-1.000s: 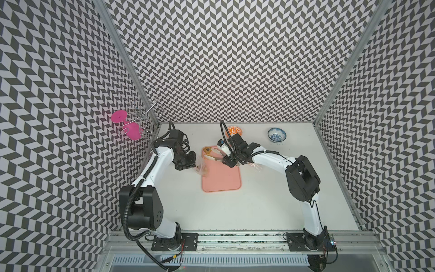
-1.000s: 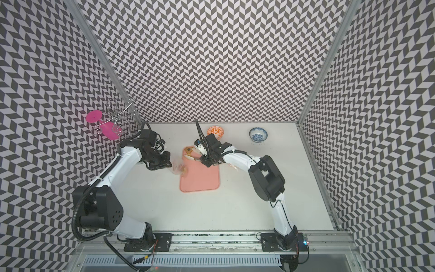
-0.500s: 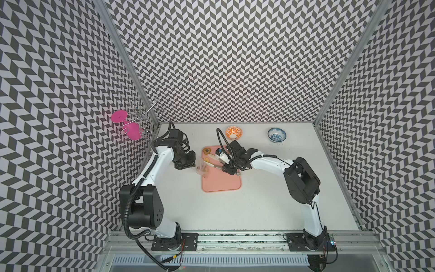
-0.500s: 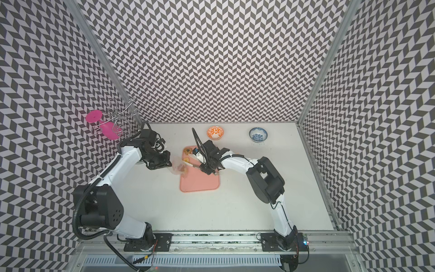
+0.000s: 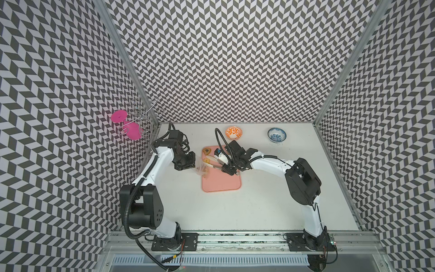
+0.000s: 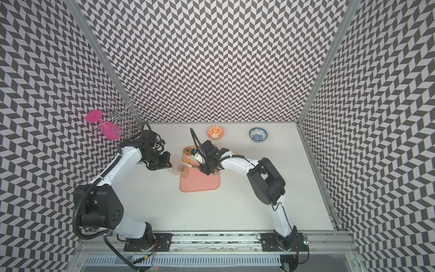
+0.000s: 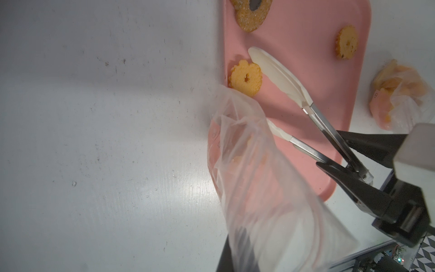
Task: Put the cookies into a resealable bag to prevent moisture
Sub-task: Pick up the cookie from the tray, then place the cookie in the ziploc bag.
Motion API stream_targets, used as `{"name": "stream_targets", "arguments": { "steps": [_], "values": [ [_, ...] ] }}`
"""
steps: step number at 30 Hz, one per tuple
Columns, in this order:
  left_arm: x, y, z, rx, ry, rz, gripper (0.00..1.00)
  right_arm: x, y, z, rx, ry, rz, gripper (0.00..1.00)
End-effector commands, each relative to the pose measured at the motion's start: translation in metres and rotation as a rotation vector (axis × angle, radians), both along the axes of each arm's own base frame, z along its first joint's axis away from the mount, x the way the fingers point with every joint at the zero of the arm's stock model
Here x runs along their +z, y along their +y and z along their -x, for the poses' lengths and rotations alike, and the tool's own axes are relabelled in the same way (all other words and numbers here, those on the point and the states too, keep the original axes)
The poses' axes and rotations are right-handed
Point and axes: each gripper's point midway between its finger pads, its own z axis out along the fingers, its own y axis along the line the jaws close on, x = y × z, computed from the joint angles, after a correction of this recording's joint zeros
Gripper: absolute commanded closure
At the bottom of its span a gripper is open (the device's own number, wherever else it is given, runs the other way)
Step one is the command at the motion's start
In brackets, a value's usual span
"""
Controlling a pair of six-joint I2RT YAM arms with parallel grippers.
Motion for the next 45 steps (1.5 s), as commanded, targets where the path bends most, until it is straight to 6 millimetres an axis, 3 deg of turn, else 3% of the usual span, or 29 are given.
{"name": "stream_targets", "arguments": {
  "steps": [1, 8, 17, 21, 25, 31, 38, 41, 45],
  "values": [
    [0.004, 0.004, 0.002, -0.006, -0.021, -0.01, 1.0, 0.002, 0.001, -0.002, 0.022, -0.032, 0.035, 0.58],
    [0.003, 0.002, 0.001, -0.008, -0.018, -0.001, 1.0, 0.001, -0.023, -0.014, -0.039, -0.057, 0.131, 0.62],
    [0.003, 0.0, -0.001, -0.012, -0.018, 0.002, 1.0, 0.018, -0.022, -0.018, -0.06, -0.061, 0.085, 0.67],
    [0.003, -0.004, -0.005, -0.02, -0.025, 0.015, 1.0, 0.042, -0.03, -0.021, -0.098, -0.059, 0.009, 0.68],
    [0.003, -0.022, -0.013, -0.05, -0.031, 0.067, 1.0, 0.073, -0.048, -0.017, -0.139, -0.045, -0.098, 0.68],
    [-0.001, -0.053, -0.027, -0.103, -0.033, 0.154, 1.0, 0.109, -0.072, 0.011, -0.16, 0.047, -0.279, 0.69],
    [-0.012, -0.08, -0.037, -0.135, -0.025, 0.238, 1.0, 0.135, -0.08, 0.045, -0.152, 0.188, -0.456, 0.69],
    [-0.02, -0.092, -0.036, -0.16, -0.01, 0.277, 1.0, 0.14, -0.076, 0.057, -0.131, 0.242, -0.505, 0.69],
    [-0.029, -0.1, -0.033, -0.162, 0.012, 0.321, 1.0, 0.131, -0.077, 0.067, -0.117, 0.29, -0.506, 0.69]
  ]
}}
